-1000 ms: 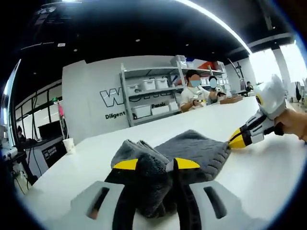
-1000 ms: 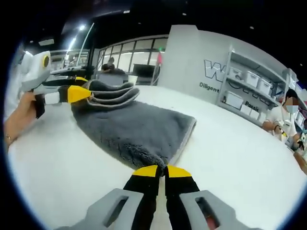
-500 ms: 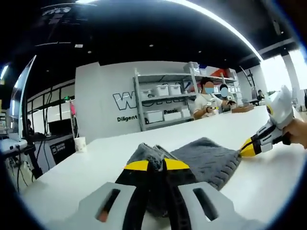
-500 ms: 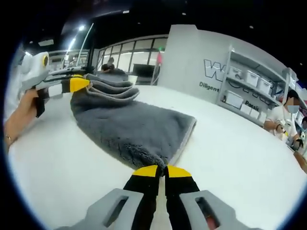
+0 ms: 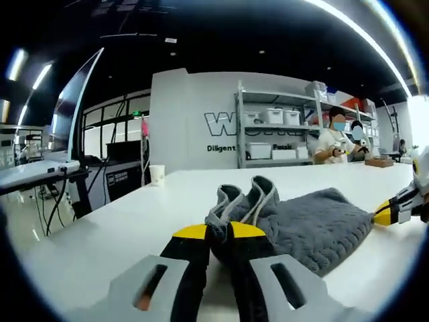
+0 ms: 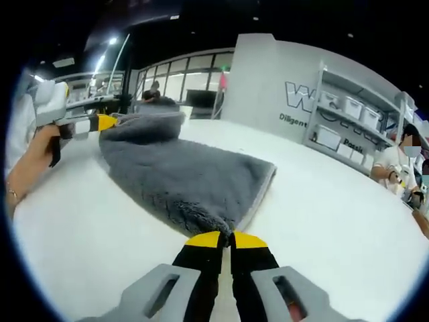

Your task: Open the folded towel by lifting each exposed corner and separating the folded layers until the towel lies flat within the target outline without major curled edges

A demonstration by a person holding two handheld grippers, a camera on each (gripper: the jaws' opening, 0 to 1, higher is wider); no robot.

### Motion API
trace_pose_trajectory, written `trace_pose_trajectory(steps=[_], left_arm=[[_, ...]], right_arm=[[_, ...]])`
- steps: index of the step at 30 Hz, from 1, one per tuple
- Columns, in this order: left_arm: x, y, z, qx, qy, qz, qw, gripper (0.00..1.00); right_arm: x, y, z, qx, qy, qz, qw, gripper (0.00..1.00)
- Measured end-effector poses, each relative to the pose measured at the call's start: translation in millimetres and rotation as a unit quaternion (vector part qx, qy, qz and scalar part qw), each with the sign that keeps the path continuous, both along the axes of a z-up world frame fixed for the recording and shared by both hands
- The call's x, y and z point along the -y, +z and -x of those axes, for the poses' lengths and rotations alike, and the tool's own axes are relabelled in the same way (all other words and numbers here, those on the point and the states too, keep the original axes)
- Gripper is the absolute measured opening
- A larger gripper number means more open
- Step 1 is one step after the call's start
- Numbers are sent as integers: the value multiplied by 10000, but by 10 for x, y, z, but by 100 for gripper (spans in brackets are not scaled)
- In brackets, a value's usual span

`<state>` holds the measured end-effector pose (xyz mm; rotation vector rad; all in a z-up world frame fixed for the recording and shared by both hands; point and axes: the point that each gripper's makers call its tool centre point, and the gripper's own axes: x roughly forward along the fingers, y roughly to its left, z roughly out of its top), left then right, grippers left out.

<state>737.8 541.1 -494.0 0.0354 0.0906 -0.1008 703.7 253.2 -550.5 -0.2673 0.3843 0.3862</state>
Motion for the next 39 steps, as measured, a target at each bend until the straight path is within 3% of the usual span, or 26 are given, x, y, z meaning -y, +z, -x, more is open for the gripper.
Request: trace_pose_trajectory(steps=[5,8,18,21,26,29,30,31,34,39], left_arm=[[-80,-73,2,-174,168,-5,9997,12],[-170,-150,18,-394,385,-288,9981,13],[-235,-150,-69,-419,544,-438,9967,15],[-314,-125,-106,-407,716,-430,9957,30],[-291,-14,-147,-133,626,117,9979,45],[-118,111,-180,163,215,580,9980,72],[-98,147,-178,236,177,558,9980,82],[-83,173,-177,285,151,527,9981,87],[50,242,-186,428,-129,439,9980,90],[204,94,-233,95,-380,218,9990,99]], right_arm=[[-2,-2,5,-9,7,-4,10000,0],[-3,-4,7,-15,6,-4,10000,0],[-4,-6,16,-22,4,9,10000,0],[-2,-6,18,-27,1,4,10000,0],[14,-5,-24,-37,-2,-20,10000,0],[17,-1,-26,-38,-6,-29,10000,0],[18,0,-27,-37,-7,-29,10000,0],[19,1,-27,-37,-8,-30,10000,0],[21,4,-29,-36,-10,-29,10000,0],[44,6,-59,-34,-31,-18,10000,0]])
